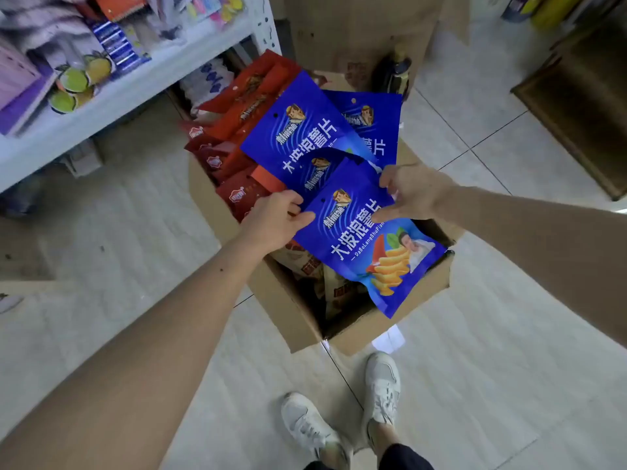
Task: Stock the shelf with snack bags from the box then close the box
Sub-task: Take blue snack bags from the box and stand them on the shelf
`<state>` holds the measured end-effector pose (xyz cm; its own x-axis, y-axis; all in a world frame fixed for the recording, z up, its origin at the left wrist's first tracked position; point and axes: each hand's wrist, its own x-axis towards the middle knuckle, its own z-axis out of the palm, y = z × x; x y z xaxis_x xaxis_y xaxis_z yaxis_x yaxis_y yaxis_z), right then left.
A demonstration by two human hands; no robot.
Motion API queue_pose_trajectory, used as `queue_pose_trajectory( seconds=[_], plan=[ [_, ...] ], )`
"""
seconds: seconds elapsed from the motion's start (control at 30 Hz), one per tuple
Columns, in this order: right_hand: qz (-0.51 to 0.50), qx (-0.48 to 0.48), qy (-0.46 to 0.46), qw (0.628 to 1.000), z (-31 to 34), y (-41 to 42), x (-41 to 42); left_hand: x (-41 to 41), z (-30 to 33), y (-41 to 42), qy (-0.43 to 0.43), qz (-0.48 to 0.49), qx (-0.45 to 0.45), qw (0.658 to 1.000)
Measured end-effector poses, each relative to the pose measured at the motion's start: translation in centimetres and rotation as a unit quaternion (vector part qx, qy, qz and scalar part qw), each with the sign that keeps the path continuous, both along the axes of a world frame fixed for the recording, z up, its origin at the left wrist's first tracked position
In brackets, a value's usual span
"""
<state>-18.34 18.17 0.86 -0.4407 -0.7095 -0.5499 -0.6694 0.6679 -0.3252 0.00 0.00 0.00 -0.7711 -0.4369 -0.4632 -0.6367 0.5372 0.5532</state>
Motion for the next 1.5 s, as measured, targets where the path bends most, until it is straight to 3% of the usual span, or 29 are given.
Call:
queue_pose_trajectory(
  seconds=[0.13,0.43,0.67,1.0,1.17,1.37,1.5],
  plan=[
    [-0.049,0.004,-0.028,0.998,-1.7,0.5,0.2,0.0,-1.5,0.5,-0.002,0.008,-0.016,1.000],
    [-0.052,0.003,-0.033,0.998,-2.0,1.1,-1.0,-0.4,-1.8,0.6,0.019,0.019,-0.025,0.999],
    [-0.180,-0.046,0.045,0.982,0.0,2.6,-4.5,-0.2,-1.4,0.8,-0.006,0.010,-0.021,1.000],
    [-0.204,-0.081,0.057,0.974,0.5,2.9,-4.4,0.0,-1.1,0.8,0.032,0.021,-0.089,0.995],
    [-0.195,-0.117,0.042,0.973,3.0,2.0,-4.0,0.8,1.6,-0.8,0.059,0.117,-0.020,0.991],
    [-0.191,-0.179,0.008,0.965,8.7,-0.6,-2.4,1.9,7.0,-3.3,0.142,0.261,0.098,0.950],
    [-0.183,-0.208,-0.076,0.958,13.6,-2.7,-0.7,3.6,12.8,-5.5,0.184,0.295,0.082,0.934]
  ],
)
